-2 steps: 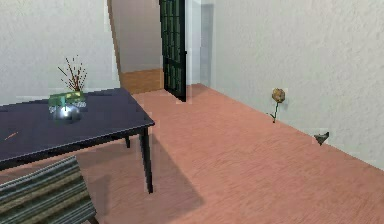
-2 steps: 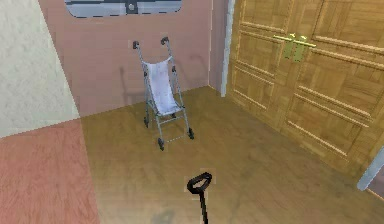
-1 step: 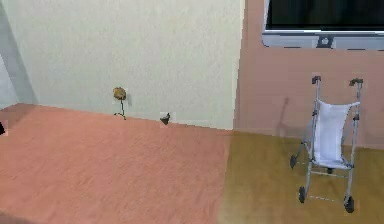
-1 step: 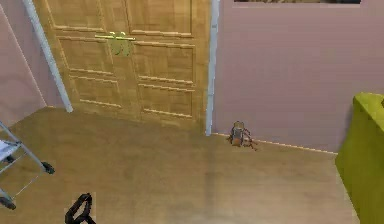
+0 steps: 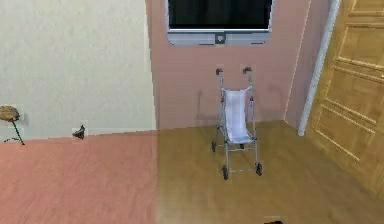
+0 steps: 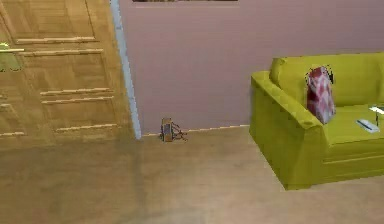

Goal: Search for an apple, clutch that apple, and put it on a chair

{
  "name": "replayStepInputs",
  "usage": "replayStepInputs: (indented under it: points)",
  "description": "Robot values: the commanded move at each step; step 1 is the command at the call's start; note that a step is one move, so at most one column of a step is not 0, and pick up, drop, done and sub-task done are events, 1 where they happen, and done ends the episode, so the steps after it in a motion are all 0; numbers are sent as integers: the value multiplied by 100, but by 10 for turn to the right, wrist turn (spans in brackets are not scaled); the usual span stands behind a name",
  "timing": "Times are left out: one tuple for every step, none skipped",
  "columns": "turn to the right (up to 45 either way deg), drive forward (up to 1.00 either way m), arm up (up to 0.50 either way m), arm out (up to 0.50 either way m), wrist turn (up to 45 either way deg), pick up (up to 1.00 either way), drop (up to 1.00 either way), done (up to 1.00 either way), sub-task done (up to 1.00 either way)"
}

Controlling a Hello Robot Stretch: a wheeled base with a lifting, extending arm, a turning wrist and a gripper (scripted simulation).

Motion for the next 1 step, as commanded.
replayStepInputs:
  points:
    - [-450,0,0,0,0,0,0,0,0]
